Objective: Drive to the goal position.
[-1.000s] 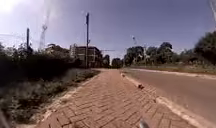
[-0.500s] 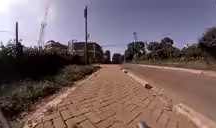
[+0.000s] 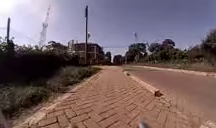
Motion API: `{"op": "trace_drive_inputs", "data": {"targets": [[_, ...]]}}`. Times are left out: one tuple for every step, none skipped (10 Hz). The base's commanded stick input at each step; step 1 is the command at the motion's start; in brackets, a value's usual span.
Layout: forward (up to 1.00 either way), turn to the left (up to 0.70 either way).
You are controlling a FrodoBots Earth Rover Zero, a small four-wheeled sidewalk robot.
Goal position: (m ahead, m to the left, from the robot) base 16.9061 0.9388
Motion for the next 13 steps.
{"op": "trace_drive_inputs", "data": {"targets": [[1.0, 0.0], [1.0, 0.0], [1.0, 0.0], [1.0, -0.01], [1.0, -0.23], [1.0, -0.16], [1.0, 0.0], [1.0, 0.0], [1.0, 0.0], [1.0, 0.0], [1.0, 0.0], [1.0, 0.0], [1.0, 0.0]]}}
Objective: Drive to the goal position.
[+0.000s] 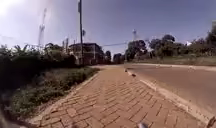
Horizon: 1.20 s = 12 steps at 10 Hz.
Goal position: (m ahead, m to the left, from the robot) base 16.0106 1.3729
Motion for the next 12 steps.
{"op": "trace_drive_inputs", "data": {"targets": [[1.0, 0.0], [1.0, 0.0], [1.0, 0.0], [1.0, 0.0], [1.0, 0.0], [1.0, 0.0], [1.0, 0.0], [1.0, 0.0], [1.0, 0.0], [1.0, 0.0], [1.0, 0.0], [1.0, 0.0]]}}
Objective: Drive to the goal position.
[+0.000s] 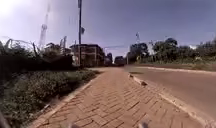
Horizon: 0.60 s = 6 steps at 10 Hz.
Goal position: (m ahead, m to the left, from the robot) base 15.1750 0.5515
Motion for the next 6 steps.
{"op": "trace_drive_inputs", "data": {"targets": [[1.0, 0.0], [1.0, -0.24], [1.0, -0.38], [1.0, -0.13], [1.0, 0.0], [1.0, 0.0]]}}
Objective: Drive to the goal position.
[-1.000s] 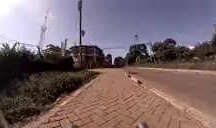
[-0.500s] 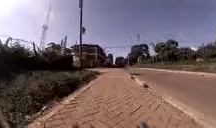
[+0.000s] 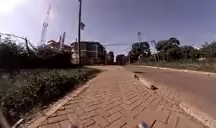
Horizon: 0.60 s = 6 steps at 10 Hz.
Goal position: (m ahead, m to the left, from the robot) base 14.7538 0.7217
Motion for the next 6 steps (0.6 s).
{"op": "trace_drive_inputs", "data": {"targets": [[1.0, 0.0], [1.0, 0.0], [1.0, 0.0], [1.0, 0.0], [1.0, 0.0], [1.0, 0.0]]}}
